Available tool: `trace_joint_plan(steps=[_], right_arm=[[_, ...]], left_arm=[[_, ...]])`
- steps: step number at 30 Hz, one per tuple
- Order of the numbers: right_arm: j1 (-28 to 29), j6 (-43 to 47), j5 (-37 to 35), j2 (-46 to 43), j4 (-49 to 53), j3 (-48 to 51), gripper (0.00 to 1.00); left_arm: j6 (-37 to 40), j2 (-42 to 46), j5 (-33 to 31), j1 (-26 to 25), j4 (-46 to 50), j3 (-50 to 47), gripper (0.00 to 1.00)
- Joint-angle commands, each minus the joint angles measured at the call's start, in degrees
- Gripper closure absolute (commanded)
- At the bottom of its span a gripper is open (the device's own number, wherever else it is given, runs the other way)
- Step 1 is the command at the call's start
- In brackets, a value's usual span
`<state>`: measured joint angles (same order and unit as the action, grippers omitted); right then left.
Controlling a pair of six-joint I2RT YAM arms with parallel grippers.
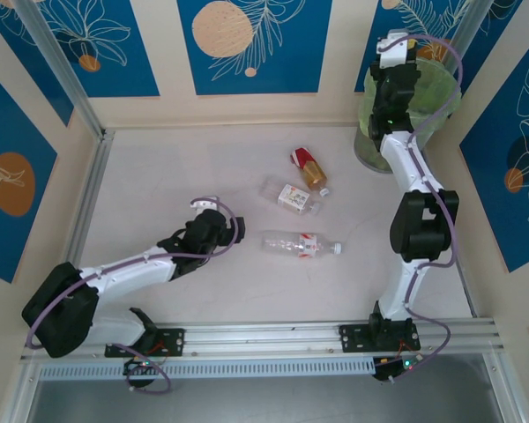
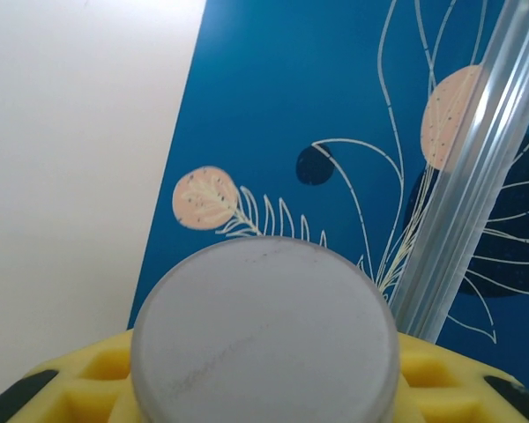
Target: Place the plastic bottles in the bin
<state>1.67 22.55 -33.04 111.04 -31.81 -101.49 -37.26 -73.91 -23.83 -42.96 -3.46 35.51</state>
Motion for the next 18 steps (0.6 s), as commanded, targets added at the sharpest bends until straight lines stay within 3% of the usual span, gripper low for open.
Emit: trace_joint_plan(steps=[1,8,13,18], right_arm=[[1.3,8.1,-3.1,-0.1,-6.1,0.9,1.00],[1.0,1.1,-4.1,-0.7,-3.2,4.8,1.00],[-2.8,-8.1,-4.8,0.9,1.3,4.6,1.00],[-7.4,-19.7,-0.9,0.4,9.7,2.0,1.00]], left_arm=[[-1.2,-1.1,1.2,0.7,-0.1,0.7,0.01],[-1.5,-2.9,2.3,0.7,0.1,2.0,0.00],[-1.3,-3.6,2.7,0.8,0.6,2.7,0.00],[-1.8,-4.1,2.7,0.7,1.5,3.1,0.00]])
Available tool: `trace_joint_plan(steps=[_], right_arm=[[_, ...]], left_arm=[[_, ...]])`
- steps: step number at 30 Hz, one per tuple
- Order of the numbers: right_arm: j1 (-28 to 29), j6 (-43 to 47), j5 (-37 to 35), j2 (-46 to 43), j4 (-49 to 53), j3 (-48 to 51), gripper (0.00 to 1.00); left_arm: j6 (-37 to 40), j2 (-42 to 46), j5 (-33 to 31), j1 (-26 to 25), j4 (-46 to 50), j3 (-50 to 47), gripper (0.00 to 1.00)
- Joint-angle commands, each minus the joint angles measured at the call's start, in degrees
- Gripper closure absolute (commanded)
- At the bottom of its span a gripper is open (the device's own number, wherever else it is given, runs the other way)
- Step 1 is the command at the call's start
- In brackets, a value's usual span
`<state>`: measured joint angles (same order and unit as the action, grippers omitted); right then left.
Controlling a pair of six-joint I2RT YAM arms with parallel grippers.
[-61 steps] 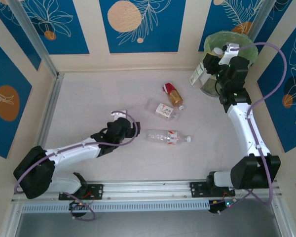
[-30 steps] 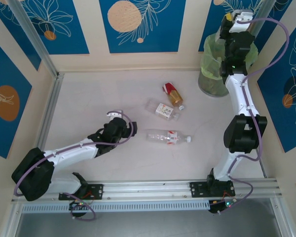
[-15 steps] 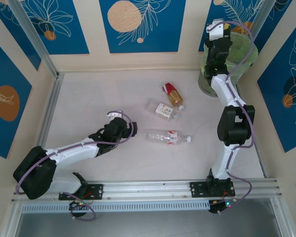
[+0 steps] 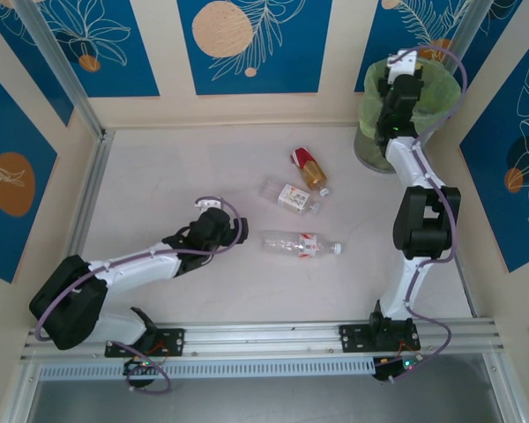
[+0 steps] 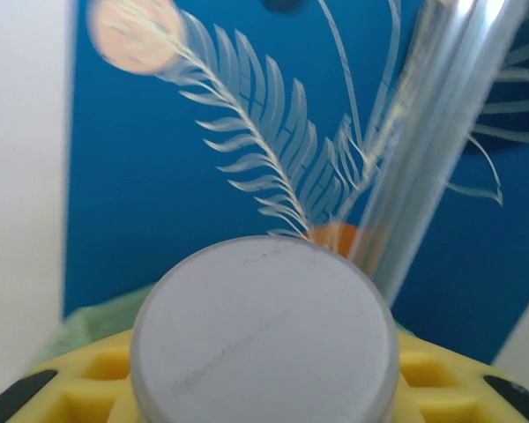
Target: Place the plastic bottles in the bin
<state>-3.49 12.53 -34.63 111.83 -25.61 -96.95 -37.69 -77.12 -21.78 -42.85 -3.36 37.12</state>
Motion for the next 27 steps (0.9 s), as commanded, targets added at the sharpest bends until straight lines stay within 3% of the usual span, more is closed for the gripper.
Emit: trace_joint_plan(steps=[1,6,13,15,22,25,27], right_arm=[[-2.8,-10.7,1.7,-0.6,3.5,-2.3,1.00],[-3.6,-4.3,-0.7,1.1,-1.4,-2.9,1.00],[-4.6,-1.7,-1.1,3.6,1.1,-4.5,1.00],[-4.8,-2.2,-0.9,4.2,3.9,-5.3,0.94],[-4.8,-6.8,0.9,3.9,13.9,-8.4,0.44],[-4.3,-8.7,1.2,3.2,19.9,-10.7,0.00],[-4.1,-9.7,1.9,2.3,22.6,-11.2,0.01]], left_arm=[[-1.5,-1.0,0.8,0.7,1.3,1.5,0.00],[-2.2,-2.4,1.8,0.6,1.3,2.3,0.00],[-2.4,-2.7,2.0,0.6,1.3,2.4,0.00],[-2.2,-2.5,2.0,0.6,1.3,2.4,0.00],[-2.2,-1.8,1.8,0.6,1.9,2.4,0.00],[-2.1,-1.6,1.9,0.6,1.7,2.3,0.00],[-2.2,-1.5,1.9,0.6,1.5,2.2,0.00]])
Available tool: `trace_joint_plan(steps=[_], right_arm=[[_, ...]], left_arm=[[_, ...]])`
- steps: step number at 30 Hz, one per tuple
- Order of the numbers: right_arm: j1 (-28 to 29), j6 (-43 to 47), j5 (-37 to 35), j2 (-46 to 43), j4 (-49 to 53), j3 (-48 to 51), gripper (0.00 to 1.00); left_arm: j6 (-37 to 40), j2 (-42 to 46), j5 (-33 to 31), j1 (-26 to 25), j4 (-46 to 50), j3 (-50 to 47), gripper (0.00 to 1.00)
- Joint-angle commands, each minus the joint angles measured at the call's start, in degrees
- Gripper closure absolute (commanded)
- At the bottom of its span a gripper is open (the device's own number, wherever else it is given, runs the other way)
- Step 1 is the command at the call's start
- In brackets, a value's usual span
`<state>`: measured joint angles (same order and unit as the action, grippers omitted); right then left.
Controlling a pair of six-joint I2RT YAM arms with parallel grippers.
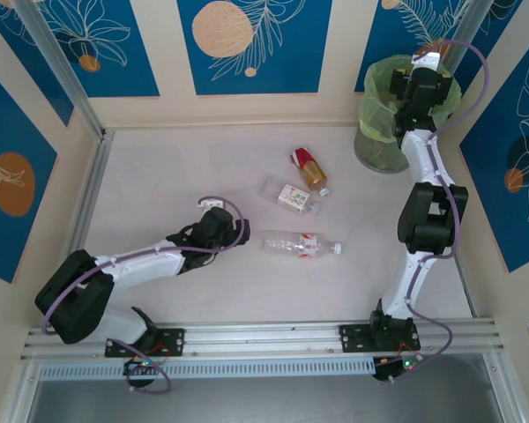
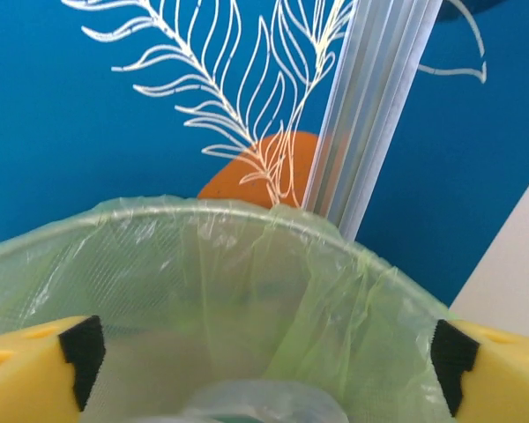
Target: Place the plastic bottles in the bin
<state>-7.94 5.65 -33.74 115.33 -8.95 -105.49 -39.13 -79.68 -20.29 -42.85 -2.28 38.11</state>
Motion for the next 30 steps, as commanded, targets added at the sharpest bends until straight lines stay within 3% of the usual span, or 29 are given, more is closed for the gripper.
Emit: trace_joint_plan(steps=[1,11,30], right_arm=[[0.4,-3.2,1.5,-1.8,7.0,-2.7,0.00],[0.7,-11.5,10.0,-5.9,25.7,-8.4,0.00],[0.5,-20.2,27.5,-13.2,34.4,-8.4,0.00]], left_arm=[[-0.8,1.0,0.5,0.6,0.4,1.2,0.00],[0.7,1.3,4.3,0.6,-0.5,1.4,0.00],[2.4,1.5,6.8,0.7,-0.5,1.0,0.00]])
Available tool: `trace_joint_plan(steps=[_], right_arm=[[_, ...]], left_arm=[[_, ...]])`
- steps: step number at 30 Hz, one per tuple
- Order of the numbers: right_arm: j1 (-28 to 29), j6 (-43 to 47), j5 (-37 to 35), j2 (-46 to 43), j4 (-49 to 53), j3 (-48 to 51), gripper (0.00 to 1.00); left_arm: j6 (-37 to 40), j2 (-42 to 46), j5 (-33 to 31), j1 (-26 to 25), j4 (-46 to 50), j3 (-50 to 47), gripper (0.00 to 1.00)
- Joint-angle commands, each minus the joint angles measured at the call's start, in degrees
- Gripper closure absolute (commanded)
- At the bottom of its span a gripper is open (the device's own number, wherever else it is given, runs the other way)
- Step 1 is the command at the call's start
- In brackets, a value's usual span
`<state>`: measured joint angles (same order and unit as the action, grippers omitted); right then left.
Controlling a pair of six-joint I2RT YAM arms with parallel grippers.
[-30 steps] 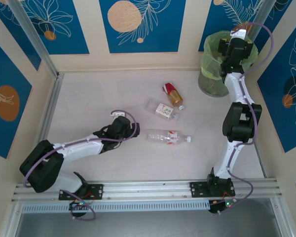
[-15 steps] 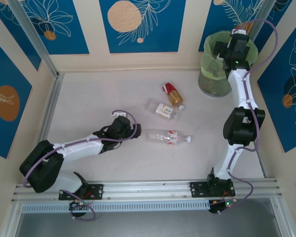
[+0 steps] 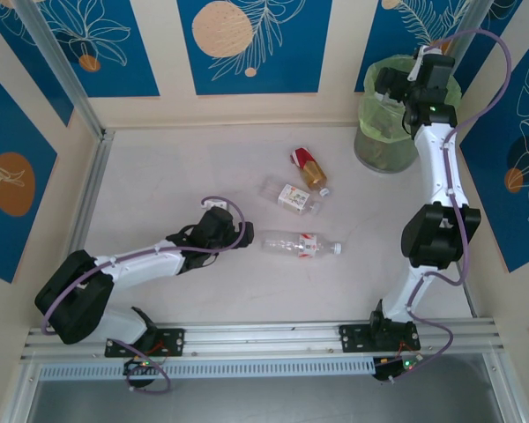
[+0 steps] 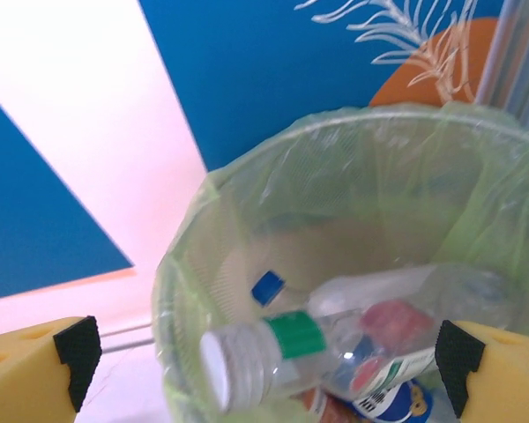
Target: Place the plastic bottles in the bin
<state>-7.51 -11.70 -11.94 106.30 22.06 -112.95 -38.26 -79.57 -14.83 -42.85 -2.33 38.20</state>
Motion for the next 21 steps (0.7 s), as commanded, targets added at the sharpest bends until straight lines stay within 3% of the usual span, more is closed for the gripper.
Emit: trace_joint_plan(steps=[1,5,13,17,21], right_arm=[[0.0,-3.1,7.7,-5.0,4.6,-0.5,0.01],[0.2,-4.4,15.8,-10.0,7.9,4.1,0.00],[3.0,-3.1,32.4,-24.0,0.7,27.4,0.00],[8.6,10.1,35.4,-26.4,6.0,33.4,0.01],[16.2,23.8,34.4,-28.3,12.3,39.4,0.01]], left_arm=[[1.7,1.4,1.6,0.6,-0.6,0.9,0.00],[2.1,0.8,3.6,0.6,-1.4,1.5,0.00],[-0.6,-0.8,3.5,0.6,0.5,3.8,0.00],[-6.1,2.2,-4.8,0.6,4.7,2.8,0.00],[-5.8,4.9,-6.2,0.9,6.4,2.3,0.00]])
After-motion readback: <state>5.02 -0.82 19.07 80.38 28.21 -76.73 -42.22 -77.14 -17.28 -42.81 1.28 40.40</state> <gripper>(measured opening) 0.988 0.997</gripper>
